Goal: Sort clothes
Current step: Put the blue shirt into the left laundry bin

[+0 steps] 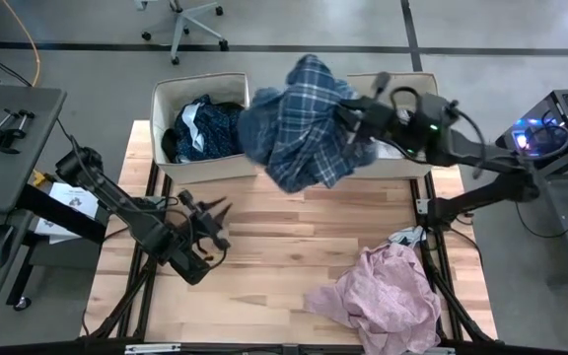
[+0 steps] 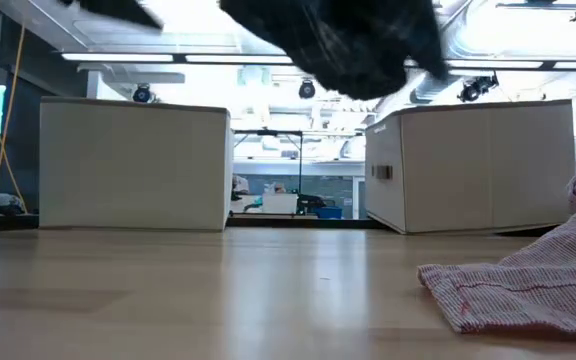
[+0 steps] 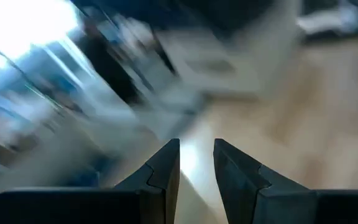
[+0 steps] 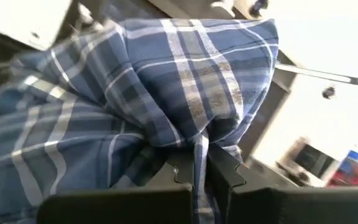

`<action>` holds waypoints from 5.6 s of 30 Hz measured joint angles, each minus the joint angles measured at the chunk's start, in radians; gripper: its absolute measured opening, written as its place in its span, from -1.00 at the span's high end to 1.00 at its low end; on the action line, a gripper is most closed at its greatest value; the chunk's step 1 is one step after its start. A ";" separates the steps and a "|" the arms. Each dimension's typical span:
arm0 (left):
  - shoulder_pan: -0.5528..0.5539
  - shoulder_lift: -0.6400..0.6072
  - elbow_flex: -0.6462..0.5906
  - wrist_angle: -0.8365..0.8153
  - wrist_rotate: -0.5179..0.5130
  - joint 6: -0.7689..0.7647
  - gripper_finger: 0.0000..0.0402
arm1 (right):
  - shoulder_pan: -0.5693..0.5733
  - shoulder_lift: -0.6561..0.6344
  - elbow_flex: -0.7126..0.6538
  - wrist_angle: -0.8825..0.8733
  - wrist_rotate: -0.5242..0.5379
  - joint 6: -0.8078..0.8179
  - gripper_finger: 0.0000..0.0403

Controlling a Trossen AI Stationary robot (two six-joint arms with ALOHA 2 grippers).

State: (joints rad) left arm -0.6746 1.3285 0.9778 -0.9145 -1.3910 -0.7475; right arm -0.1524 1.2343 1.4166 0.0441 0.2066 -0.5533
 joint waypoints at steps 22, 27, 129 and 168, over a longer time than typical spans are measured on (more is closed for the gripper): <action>0.138 -0.054 0.244 0.400 0.324 0.898 -0.31 | -0.078 0.365 0.002 -0.611 -0.669 0.237 1.00; 0.139 -0.054 0.243 0.477 0.296 0.967 -0.31 | 0.075 0.462 0.001 -0.735 -1.172 0.089 1.00; 1.062 -0.213 0.341 0.328 0.477 1.341 0.97 | 0.423 -0.069 -0.700 -0.010 0.289 0.612 -0.01; 1.550 -0.091 0.268 0.194 1.150 0.794 0.15 | 0.423 -0.069 -0.700 -0.010 0.264 0.632 -0.01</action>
State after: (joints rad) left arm 0.8749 1.2377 1.2453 -0.7206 -0.2413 0.0462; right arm 0.2707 1.1652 0.7170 0.0341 0.4709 0.0784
